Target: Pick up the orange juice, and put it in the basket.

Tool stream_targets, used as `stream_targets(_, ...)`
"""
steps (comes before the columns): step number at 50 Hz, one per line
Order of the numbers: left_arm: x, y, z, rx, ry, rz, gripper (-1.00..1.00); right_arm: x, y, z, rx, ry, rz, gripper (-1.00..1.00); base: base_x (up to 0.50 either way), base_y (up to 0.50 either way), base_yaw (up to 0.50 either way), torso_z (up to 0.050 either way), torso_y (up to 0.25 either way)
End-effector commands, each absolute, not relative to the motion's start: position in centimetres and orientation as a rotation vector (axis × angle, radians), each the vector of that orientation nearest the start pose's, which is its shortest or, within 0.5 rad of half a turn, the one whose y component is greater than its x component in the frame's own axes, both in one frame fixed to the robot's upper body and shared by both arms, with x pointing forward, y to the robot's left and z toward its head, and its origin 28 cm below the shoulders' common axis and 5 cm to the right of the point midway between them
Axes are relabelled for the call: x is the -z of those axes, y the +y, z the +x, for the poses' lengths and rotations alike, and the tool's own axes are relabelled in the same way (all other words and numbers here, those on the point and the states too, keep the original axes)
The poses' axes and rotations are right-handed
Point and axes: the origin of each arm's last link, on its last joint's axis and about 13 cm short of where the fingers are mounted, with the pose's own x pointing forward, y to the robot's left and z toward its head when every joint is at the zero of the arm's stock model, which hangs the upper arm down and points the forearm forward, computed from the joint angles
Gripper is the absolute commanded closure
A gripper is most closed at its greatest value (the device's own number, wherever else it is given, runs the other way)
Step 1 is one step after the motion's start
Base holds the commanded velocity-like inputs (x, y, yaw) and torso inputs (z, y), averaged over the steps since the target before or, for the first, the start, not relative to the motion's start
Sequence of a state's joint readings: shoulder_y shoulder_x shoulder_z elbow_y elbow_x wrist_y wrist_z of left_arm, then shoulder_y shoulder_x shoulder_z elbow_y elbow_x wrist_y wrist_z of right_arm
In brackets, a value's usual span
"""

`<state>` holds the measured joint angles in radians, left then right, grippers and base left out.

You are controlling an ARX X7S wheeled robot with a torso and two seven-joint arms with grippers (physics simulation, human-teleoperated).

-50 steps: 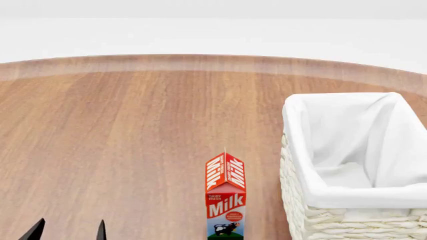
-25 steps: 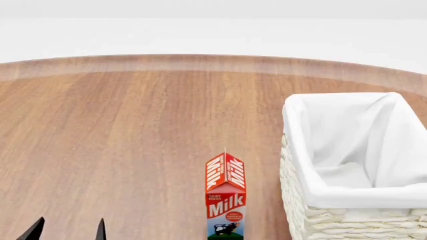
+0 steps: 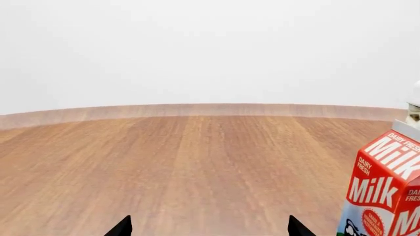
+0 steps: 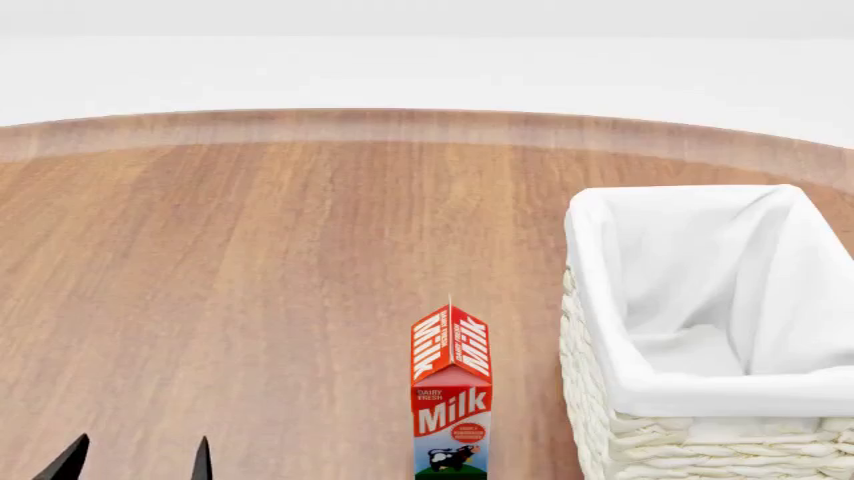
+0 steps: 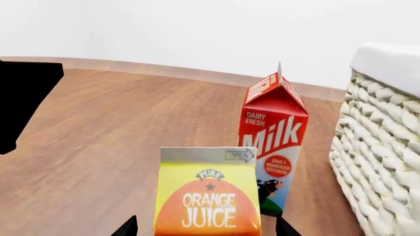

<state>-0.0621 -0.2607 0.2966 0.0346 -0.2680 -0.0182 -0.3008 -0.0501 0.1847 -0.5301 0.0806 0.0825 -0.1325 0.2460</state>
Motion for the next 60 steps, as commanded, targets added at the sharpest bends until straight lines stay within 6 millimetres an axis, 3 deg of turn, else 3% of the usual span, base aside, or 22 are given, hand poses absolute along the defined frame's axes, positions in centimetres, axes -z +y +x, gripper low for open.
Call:
stream_targets(1, -2.4, 20.7, 21.7, -0.005, 0.001, -0.001, -1.0, 2.2, -4.1, 16.9, -0.277, 0.067, -0.082, -1.0, 0.0, 0.0, 0.0, 0.0, 0.0)
stream_targets(60, -2.4, 20.7, 21.7, -0.007, 0.001, -0.001, -1.0, 3.1, -3.7, 18.4, -0.269, 0.094, -0.101, -1.0, 0.0, 0.0, 0.0, 0.0, 0.0)
